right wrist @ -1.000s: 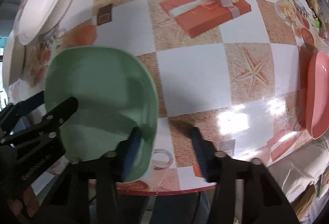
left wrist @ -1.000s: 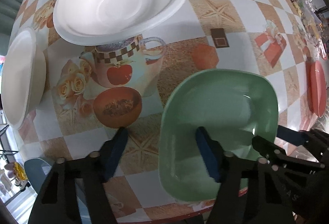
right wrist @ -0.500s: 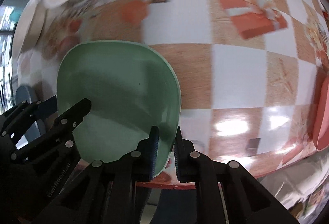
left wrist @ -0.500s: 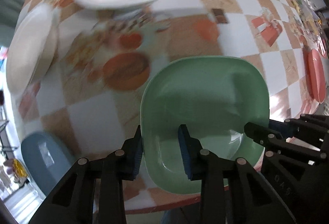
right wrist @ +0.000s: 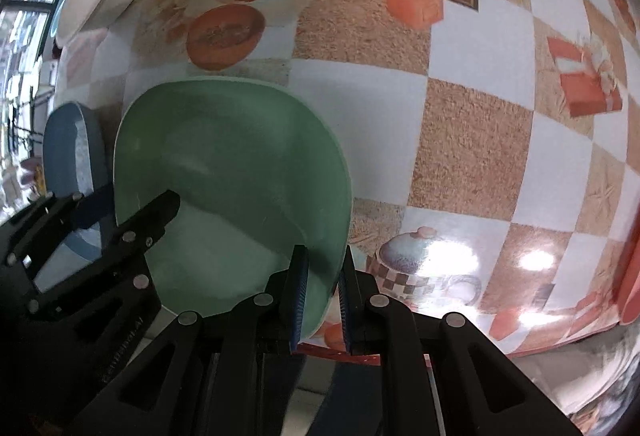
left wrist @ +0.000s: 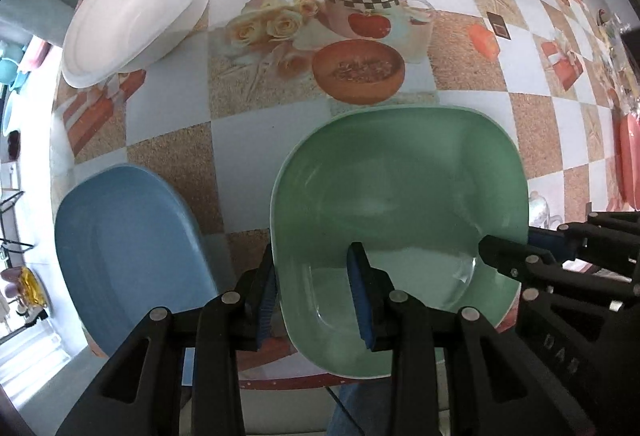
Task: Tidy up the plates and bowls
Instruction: 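Lift the green plate with both grippers and lower it onto the blue plate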
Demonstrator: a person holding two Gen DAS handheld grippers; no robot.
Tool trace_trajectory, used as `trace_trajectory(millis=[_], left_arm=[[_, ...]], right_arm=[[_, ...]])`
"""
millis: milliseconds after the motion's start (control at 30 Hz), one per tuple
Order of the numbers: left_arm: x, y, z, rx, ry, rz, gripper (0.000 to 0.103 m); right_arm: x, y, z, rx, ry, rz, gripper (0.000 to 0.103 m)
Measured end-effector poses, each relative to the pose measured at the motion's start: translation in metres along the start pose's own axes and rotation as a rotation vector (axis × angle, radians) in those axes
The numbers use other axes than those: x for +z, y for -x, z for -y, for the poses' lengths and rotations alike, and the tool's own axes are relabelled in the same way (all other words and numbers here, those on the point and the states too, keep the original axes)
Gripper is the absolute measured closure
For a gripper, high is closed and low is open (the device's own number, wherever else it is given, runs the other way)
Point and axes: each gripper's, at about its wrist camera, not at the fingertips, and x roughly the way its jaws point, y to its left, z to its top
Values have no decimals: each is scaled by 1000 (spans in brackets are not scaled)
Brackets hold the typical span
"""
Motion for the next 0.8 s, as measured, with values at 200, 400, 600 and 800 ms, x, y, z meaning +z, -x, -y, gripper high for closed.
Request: trace_trajectory(millis=[200,400,600,800], left_arm=[[-11,8,16,-9,0,-5,67],[-10,17,18,-18,-5,-5,67],[-6,9,17,-19,-7,-2,67],[-6,8,18,-17,-8,2,67]], right_arm=[[9,-1,-4,-24,9,-15,87],[15,-3,-2,-22,-3,-20,87],[12,-4,3,-21,-3,-20,87],[8,-6,8,-14,-12,-19,87]])
